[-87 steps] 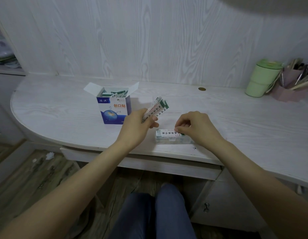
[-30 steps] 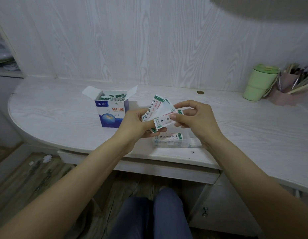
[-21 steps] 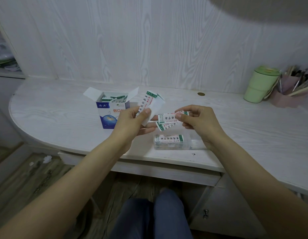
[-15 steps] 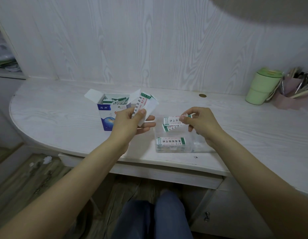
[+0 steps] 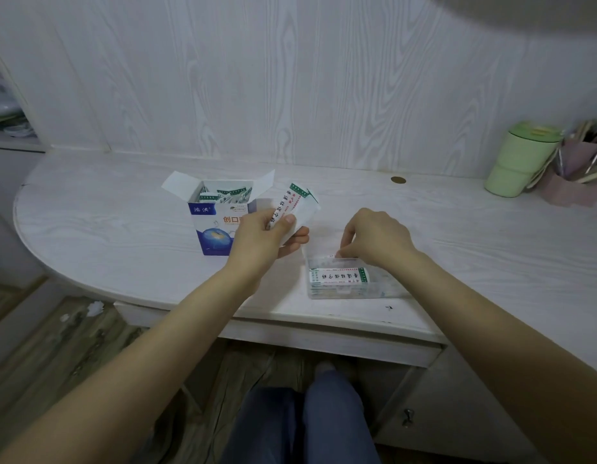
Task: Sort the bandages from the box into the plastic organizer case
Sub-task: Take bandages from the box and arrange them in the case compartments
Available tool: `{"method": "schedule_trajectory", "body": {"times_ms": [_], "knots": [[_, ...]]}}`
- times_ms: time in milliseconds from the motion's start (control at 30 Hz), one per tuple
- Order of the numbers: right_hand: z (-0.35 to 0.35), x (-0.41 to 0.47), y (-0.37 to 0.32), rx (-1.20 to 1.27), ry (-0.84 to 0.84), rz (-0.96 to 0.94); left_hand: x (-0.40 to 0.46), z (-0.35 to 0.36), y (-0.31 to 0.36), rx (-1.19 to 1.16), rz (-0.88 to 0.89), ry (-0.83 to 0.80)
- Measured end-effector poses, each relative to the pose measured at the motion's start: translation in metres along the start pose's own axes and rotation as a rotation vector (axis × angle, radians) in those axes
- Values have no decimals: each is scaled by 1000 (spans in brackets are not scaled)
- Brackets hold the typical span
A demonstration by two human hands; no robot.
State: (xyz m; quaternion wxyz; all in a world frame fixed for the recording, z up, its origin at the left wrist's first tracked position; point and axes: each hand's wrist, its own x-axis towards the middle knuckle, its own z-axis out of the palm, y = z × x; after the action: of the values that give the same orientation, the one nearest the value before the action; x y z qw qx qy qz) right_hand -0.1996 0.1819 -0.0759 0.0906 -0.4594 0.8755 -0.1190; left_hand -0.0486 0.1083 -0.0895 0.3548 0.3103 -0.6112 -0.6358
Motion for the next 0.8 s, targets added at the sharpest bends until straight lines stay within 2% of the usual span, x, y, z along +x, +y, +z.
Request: {"method": "schedule_trajectory", "body": {"times_ms": [267, 467, 633, 800], "knots": [[-1, 3, -7, -186, -39, -40, 2, -2, -1, 11, 5, 2], [-8, 2, -11, -341, -51, -203, 1, -1, 0, 16, 6, -6], [-13, 3, -10, -365, -101, -324, 0, 0, 1, 2, 3, -9], [-16, 3, -7, -347, -206, -329, -1, -1, 3, -4, 12, -16]]}}
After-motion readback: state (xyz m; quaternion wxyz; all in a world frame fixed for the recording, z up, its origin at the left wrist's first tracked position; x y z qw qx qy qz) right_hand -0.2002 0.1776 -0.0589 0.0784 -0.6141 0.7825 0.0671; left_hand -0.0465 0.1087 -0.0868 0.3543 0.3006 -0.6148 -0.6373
